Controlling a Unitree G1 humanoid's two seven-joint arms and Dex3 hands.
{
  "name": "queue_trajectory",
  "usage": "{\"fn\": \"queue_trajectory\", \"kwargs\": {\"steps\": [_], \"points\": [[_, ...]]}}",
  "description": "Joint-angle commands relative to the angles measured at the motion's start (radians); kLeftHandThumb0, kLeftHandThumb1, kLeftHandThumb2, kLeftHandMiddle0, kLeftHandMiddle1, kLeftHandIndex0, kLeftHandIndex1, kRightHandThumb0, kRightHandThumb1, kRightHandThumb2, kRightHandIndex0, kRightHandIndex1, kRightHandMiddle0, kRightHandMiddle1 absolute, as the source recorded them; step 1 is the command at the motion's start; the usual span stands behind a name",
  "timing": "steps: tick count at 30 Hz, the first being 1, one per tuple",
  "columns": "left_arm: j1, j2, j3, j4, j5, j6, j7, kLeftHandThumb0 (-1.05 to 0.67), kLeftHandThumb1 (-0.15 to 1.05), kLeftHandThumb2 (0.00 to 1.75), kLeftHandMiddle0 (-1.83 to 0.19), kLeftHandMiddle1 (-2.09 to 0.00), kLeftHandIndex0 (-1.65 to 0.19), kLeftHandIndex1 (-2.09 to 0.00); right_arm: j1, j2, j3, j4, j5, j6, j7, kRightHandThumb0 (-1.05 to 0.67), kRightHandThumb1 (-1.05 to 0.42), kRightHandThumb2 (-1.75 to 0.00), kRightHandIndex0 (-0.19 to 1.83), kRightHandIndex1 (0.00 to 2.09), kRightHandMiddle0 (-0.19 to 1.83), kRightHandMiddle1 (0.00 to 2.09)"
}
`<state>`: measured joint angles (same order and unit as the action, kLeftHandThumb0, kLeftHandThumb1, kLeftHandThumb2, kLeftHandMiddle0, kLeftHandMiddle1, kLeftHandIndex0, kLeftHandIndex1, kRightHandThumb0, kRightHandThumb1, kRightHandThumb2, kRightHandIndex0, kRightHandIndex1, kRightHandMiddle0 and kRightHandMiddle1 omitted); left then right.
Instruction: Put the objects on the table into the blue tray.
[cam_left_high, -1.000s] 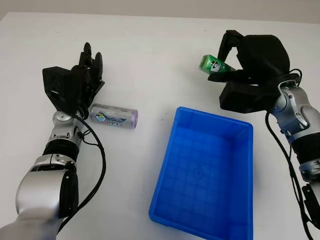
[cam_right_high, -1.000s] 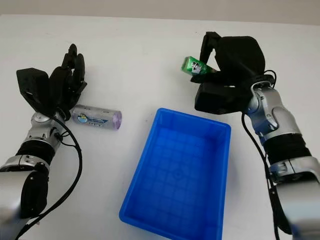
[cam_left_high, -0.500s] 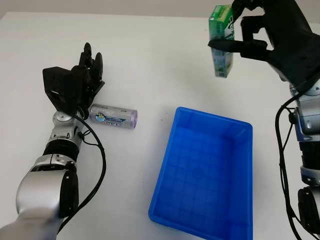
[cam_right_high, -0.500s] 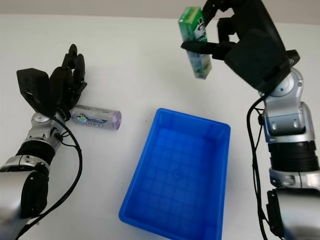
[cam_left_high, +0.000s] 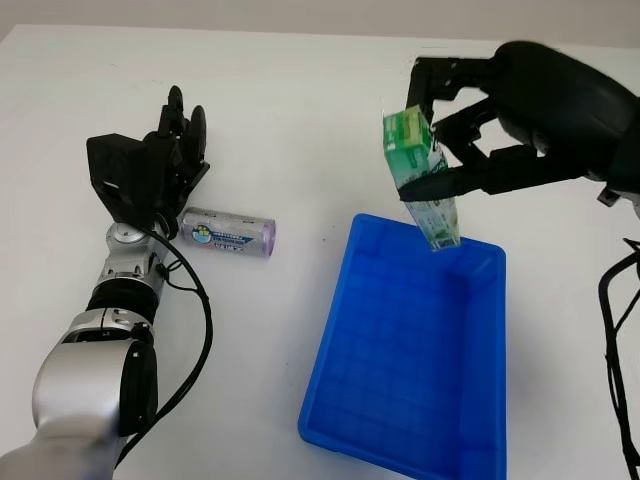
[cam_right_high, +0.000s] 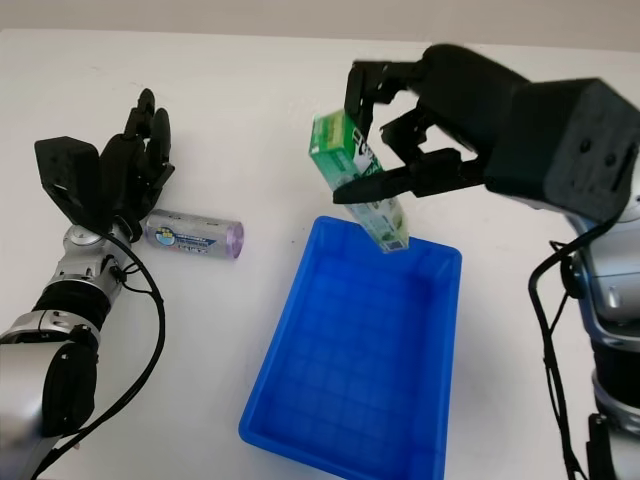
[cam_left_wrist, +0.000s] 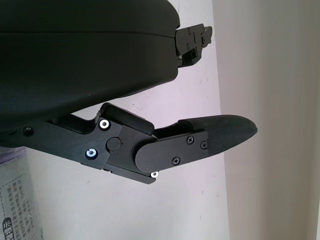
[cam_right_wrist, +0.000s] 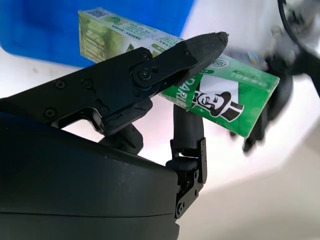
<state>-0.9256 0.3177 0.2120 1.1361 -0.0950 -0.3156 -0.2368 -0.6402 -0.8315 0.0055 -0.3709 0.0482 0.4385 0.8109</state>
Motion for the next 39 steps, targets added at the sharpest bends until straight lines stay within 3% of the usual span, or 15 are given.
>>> {"fn": "queue_trajectory", "kwargs": {"steps": [1, 4, 5, 8, 10, 11, 16, 18, 25, 27, 29, 32, 35, 36, 39], "points": [[-0.009, 0.004, -0.002, 0.002, 0.001, 0.000, -0.007, -0.79, 1.05, 0.65, 0.19, 0.00, 0.19, 0.00, -0.023, -0.040, 0.021, 0.023, 0.009, -0.046, 0.061, -0.34, -1.05, -0.08, 0.54, 2.09, 0.36, 1.99], [-0.008, 0.009, -0.004, 0.000, 0.005, -0.001, -0.010, -0.79, 1.05, 0.65, 0.19, 0.00, 0.19, 0.00, -0.041, -0.053, 0.041, 0.069, 0.031, -0.068, 0.140, -0.33, -1.04, -0.07, 0.31, 1.97, 0.26, 1.47], [-0.007, 0.009, -0.005, -0.002, 0.006, -0.001, -0.009, -0.79, 1.05, 0.65, 0.19, 0.00, 0.19, 0.00, -0.046, -0.057, 0.048, 0.079, 0.028, -0.075, 0.155, -0.34, -1.05, -0.07, 0.29, 1.78, 0.29, 1.19], [-0.005, 0.010, -0.004, -0.005, 0.004, 0.000, -0.015, -0.78, 1.05, 0.66, 0.19, 0.00, 0.19, 0.00, -0.053, -0.063, 0.065, 0.094, -0.002, -0.115, 0.171, -0.39, -1.05, -0.07, 0.32, 1.22, 0.36, 0.66], [-0.004, 0.009, -0.003, -0.008, 0.004, -0.003, -0.014, -0.78, 1.05, 0.66, 0.19, 0.00, 0.19, 0.00, -0.035, -0.036, 0.051, 0.089, -0.018, -0.145, 0.125, -0.36, -1.04, -0.06, 0.31, 1.00, 0.37, 0.55], [-0.004, 0.008, -0.003, -0.007, 0.004, -0.002, -0.011, -0.77, 1.05, 0.66, 0.19, 0.00, 0.19, 0.00, -0.021, -0.014, 0.037, 0.087, -0.018, -0.163, 0.092, -0.36, -1.03, -0.06, 0.31, 0.95, 0.36, 0.54], [-0.004, 0.006, -0.005, -0.006, 0.006, -0.002, -0.005, -0.78, 1.05, 0.66, 0.19, 0.00, 0.19, 0.00, 0.024, 0.044, 0.004, 0.099, -0.015, -0.248, -0.004, -0.31, -1.05, -0.08, 0.25, 0.87, 0.15, 0.92], [-0.005, 0.007, -0.006, -0.005, 0.007, -0.001, -0.005, -0.78, 1.05, 0.66, 0.19, 0.00, 0.19, 0.00, 0.034, 0.062, -0.005, 0.103, -0.019, -0.267, -0.038, -0.33, -1.05, -0.13, 0.19, 0.97, 0.05, 1.09], [-0.004, 0.006, -0.004, 0.000, 0.007, -0.005, -0.004, -0.79, 1.05, 0.66, 0.19, 0.00, 0.19, 0.00, 0.068, 0.154, -0.060, 0.113, -0.012, -0.318, -0.188, -0.26, -1.05, -0.19, 0.05, 1.18, -0.10, 1.31], [-0.005, 0.006, -0.003, -0.002, 0.005, -0.004, -0.004, -0.78, 1.05, 0.65, 0.19, 0.00, 0.19, 0.00, 0.075, 0.196, -0.081, 0.116, -0.010, -0.323, -0.253, -0.21, -1.05, -0.31, -0.03, 1.25, -0.15, 1.35], [-0.006, 0.008, 0.000, -0.004, 0.003, -0.004, -0.004, -0.77, 1.05, 0.65, 0.19, 0.00, 0.19, 0.00, 0.080, 0.248, -0.108, 0.128, -0.022, -0.343, -0.343, -0.15, -1.05, -0.43, -0.12, 1.32, -0.18, 1.33], [-0.008, 0.009, 0.007, -0.005, -0.006, -0.020, -0.013, -0.77, 1.05, 0.65, 0.19, 0.00, 0.19, 0.00, 0.074, 0.321, -0.145, 0.155, -0.048, -0.322, -0.491, -0.18, -1.05, -0.47, -0.17, 1.26, -0.19, 1.21], [-0.005, 0.017, 0.007, -0.011, -0.010, -0.044, -0.033, -0.77, 1.05, 0.66, 0.19, 0.00, 0.19, 0.00, 0.060, 0.348, -0.166, 0.232, -0.090, -0.332, -0.598, -0.35, -1.05, -0.39, -0.15, 1.10, -0.19, 1.11], [-0.003, 0.020, 0.004, -0.016, -0.004, -0.054, -0.030, -0.77, 1.05, 0.66, 0.19, 0.00, 0.19, 0.00, 0.055, 0.353, -0.169, 0.262, -0.104, -0.334, -0.627, -0.41, -1.05, -0.37, -0.11, 0.96, -0.16, 1.03], [0.014, 0.041, -0.012, -0.055, 0.015, -0.090, -0.038, -0.77, 1.05, 0.64, 0.19, 0.00, 0.19, 0.00, 0.045, 0.386, -0.197, 0.370, -0.062, -0.339, -0.660, -0.45, -1.05, -0.41, -0.10, 0.68, -0.17, 0.89]]}}
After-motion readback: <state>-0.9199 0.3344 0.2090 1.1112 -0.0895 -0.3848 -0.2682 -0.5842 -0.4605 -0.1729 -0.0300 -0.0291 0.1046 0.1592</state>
